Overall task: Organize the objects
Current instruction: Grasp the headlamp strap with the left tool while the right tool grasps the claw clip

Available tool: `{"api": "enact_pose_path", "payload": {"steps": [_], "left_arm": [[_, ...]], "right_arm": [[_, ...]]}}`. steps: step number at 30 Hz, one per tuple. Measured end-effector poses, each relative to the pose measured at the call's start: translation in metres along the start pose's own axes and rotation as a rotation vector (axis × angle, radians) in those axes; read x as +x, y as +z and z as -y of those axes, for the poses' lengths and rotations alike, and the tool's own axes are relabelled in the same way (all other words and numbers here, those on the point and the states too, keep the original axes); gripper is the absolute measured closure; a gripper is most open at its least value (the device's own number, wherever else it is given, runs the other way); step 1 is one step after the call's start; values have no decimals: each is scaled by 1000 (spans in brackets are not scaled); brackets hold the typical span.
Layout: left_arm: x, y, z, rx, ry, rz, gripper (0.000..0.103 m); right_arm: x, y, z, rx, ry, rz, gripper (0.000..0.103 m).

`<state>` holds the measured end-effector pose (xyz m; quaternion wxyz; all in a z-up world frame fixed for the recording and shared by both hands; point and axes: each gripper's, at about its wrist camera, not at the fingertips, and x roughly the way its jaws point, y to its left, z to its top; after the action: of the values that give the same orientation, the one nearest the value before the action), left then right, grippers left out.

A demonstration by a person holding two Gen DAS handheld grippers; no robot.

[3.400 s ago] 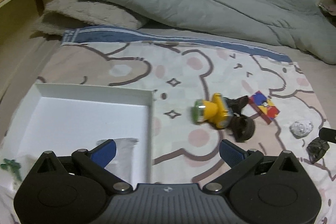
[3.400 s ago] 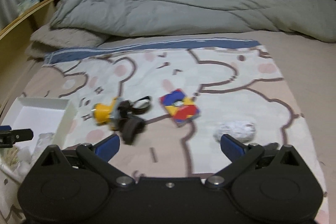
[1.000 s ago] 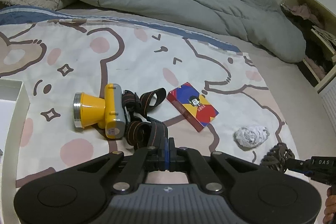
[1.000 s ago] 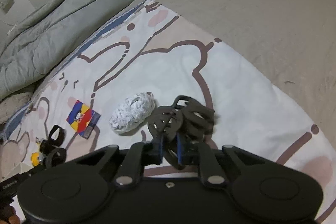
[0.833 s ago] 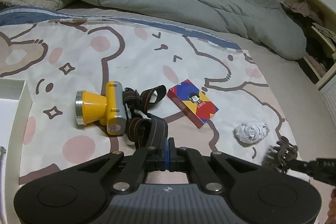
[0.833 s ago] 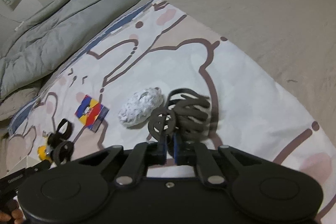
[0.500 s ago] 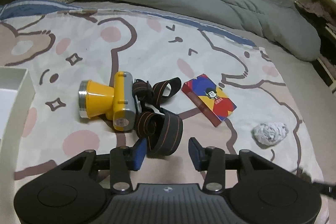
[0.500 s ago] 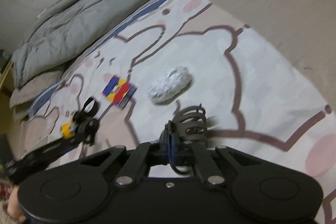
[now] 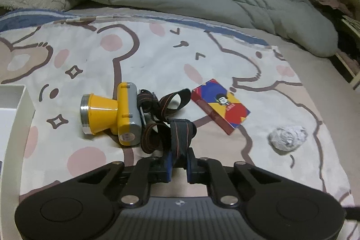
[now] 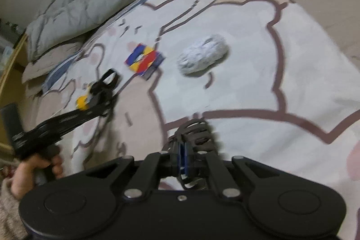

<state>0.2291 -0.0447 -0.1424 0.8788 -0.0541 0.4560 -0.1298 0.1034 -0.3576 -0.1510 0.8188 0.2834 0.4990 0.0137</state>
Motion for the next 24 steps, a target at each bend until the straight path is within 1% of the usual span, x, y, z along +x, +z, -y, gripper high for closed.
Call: {"api": "enact_pose_path", "payload": {"steps": [2, 5, 6, 7, 10, 13, 15, 18, 21, 24], "left_arm": [[-9, -3, 1, 31, -8, -1, 92], [-23, -9, 2, 66, -22, -13, 92], [-27, -12, 1, 78, -28, -19, 92], [-32, -16, 1, 90, -34, -25, 92], [-45, -29, 0, 127, -52, -47, 92], [-58, -46, -5, 160, -66, -70, 92], [-66, -56, -10, 173, -72, -82, 92], [-78, -69, -17, 185, -92, -99, 92], [-90, -82, -21, 206, -120, -118, 92], [-101, -96, -22, 233, -158, -146, 92]], "right_arm": [[-1, 0, 3, -3, -37, 11, 97], [0, 1, 8, 0, -64, 14, 91], [0, 1, 9, -3, -68, 17, 82], [-1, 0, 8, -9, -71, 25, 70], [-3, 0, 0, -73, -83, 41, 58], [-5, -1, -13, -184, -101, 53, 50], [-5, -3, -21, -262, -119, 61, 45], [-4, -7, -28, -333, -146, 62, 41], [-3, -8, -32, -366, -162, 58, 41], [-2, -7, -33, -370, -173, 54, 41]]}}
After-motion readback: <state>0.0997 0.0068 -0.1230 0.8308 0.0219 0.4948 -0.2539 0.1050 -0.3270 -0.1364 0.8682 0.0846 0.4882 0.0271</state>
